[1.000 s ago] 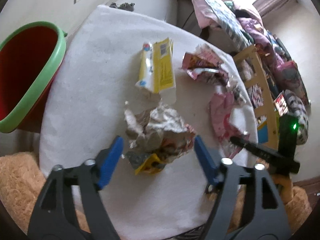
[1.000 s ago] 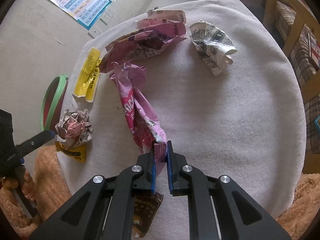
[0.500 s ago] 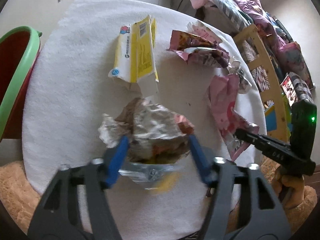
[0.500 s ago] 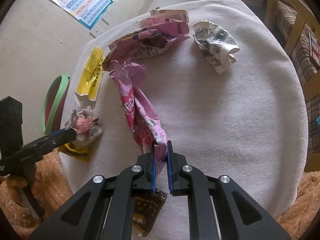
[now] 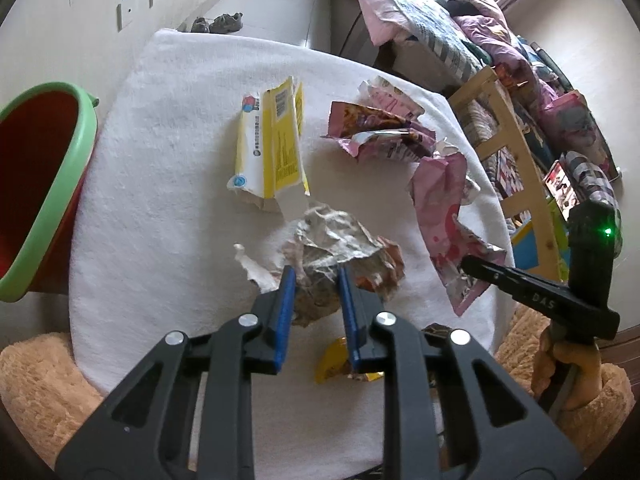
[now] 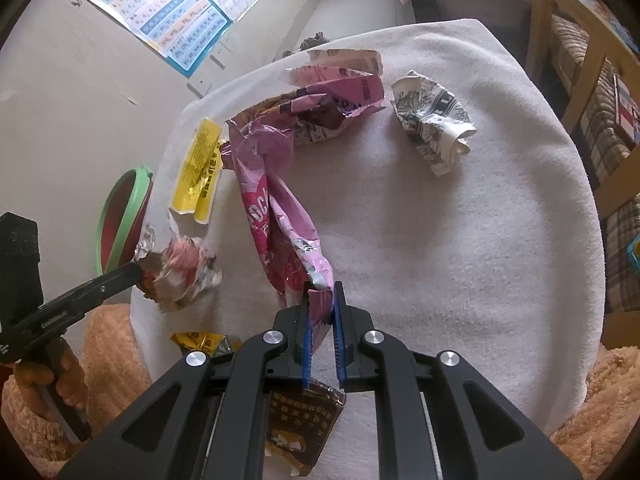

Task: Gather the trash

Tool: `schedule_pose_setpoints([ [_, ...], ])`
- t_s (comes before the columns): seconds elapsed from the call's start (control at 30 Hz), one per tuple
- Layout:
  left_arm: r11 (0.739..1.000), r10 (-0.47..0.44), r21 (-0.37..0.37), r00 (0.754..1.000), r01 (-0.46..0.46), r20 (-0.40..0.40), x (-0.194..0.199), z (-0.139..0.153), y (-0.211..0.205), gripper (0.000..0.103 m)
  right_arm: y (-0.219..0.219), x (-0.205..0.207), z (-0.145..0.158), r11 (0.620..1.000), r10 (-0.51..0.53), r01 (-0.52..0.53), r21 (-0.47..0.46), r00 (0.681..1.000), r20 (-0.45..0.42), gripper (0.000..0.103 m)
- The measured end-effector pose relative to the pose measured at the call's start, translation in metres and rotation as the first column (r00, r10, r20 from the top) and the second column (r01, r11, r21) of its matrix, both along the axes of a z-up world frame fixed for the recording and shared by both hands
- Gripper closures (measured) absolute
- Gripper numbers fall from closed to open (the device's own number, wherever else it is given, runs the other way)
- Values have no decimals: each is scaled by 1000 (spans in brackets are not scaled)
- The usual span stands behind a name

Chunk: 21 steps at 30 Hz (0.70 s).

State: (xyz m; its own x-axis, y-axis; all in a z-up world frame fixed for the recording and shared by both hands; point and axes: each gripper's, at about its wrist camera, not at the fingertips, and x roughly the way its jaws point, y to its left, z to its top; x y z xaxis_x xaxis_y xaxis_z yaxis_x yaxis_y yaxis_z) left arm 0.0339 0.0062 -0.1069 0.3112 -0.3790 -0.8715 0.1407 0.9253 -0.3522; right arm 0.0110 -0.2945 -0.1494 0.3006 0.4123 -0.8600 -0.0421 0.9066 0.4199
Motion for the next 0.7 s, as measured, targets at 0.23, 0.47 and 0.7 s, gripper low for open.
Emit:
schedule_pose_setpoints([
  [0.23, 1000, 6, -6, 1000, -7, -25, 2, -9, -2, 54, -6, -1, -6, 999, -29, 29, 18, 999, -24, 94],
  [0.47, 1000, -18, -12, 996, 17, -92, 10, -26, -17, 34, -8, -1, -7, 999, -43, 43, 31, 999, -31, 94],
  [0.7, 999, -33, -4, 996, 33, -79, -4, -15, -7, 31, -12, -1, -10, 998, -57, 59, 36, 998, -40, 94],
])
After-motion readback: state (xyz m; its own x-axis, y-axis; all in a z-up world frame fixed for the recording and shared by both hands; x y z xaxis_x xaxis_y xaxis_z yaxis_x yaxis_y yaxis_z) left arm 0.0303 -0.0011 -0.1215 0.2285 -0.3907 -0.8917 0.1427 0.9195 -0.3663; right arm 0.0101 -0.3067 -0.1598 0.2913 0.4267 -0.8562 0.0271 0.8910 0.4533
